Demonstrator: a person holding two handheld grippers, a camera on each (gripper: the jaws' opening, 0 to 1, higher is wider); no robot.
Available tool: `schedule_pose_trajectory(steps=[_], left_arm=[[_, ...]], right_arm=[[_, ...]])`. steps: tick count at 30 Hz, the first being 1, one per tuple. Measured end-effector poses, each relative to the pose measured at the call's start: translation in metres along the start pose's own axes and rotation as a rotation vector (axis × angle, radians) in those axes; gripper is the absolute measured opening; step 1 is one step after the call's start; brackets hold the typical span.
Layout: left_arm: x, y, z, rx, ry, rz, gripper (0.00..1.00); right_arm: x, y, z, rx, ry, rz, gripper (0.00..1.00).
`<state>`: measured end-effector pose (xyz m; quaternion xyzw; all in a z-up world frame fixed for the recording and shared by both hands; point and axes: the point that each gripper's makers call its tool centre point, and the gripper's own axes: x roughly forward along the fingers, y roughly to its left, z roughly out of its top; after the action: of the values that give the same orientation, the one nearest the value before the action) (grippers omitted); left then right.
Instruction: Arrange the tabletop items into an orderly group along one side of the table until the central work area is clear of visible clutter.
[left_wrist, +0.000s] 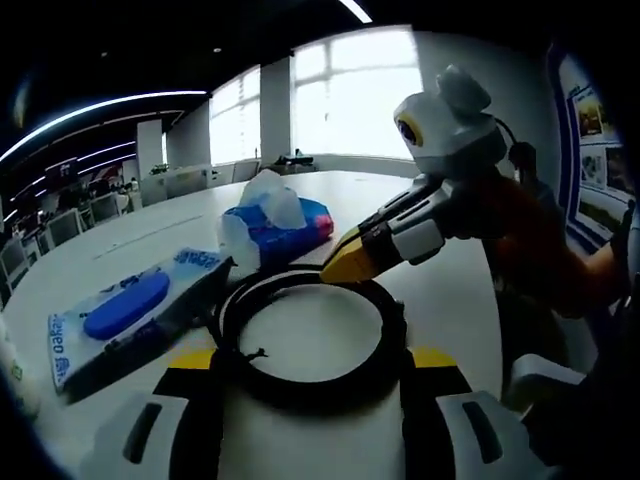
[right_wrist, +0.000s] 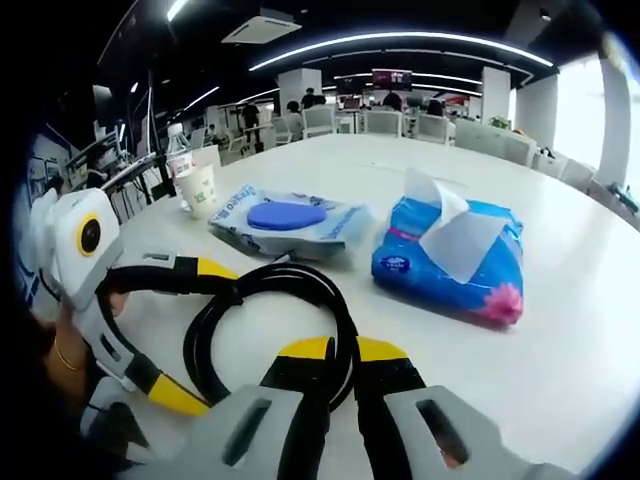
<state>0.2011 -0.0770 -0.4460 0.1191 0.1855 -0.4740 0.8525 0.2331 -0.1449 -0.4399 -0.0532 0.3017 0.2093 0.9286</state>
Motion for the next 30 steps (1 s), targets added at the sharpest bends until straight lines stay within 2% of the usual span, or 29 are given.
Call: schedule_pose_trajectory(steps=[5, 14, 18, 22, 27, 30], left_arm=[[0.0, -0.001, 0.0, -0.003, -0.004, -0.004, 0.71], [-0.006, 0.0, 0.001, 0.041, -0.005, 0.011, 0.72], [-0.009, 0.004, 0.002, 0.023, -0.018, 0.019, 0.75], [-0.013, 0.007, 0.005, -0.024, -0.048, 0.014, 0.77], [-0.016, 0.01, 0.006, -0.03, -0.056, 0.022, 0.79], [-0.016, 0.01, 0.008, -0.061, -0.071, 0.012, 0.79]], right_arm=[[-0.001, 0.0, -0.001, 0.012, 0.002, 0.007, 0.05], [-0.001, 0.001, -0.002, 0.017, -0.012, 0.024, 0.06], [-0.003, 0.001, 0.001, 0.02, -0.03, 0.035, 0.08], [-0.005, 0.001, 0.006, 0.022, -0.062, 0.04, 0.17], [-0.006, 0.001, 0.008, 0.022, -0.075, 0.041, 0.17], [-0.006, 0.001, 0.009, 0.023, -0.079, 0.039, 0.19]])
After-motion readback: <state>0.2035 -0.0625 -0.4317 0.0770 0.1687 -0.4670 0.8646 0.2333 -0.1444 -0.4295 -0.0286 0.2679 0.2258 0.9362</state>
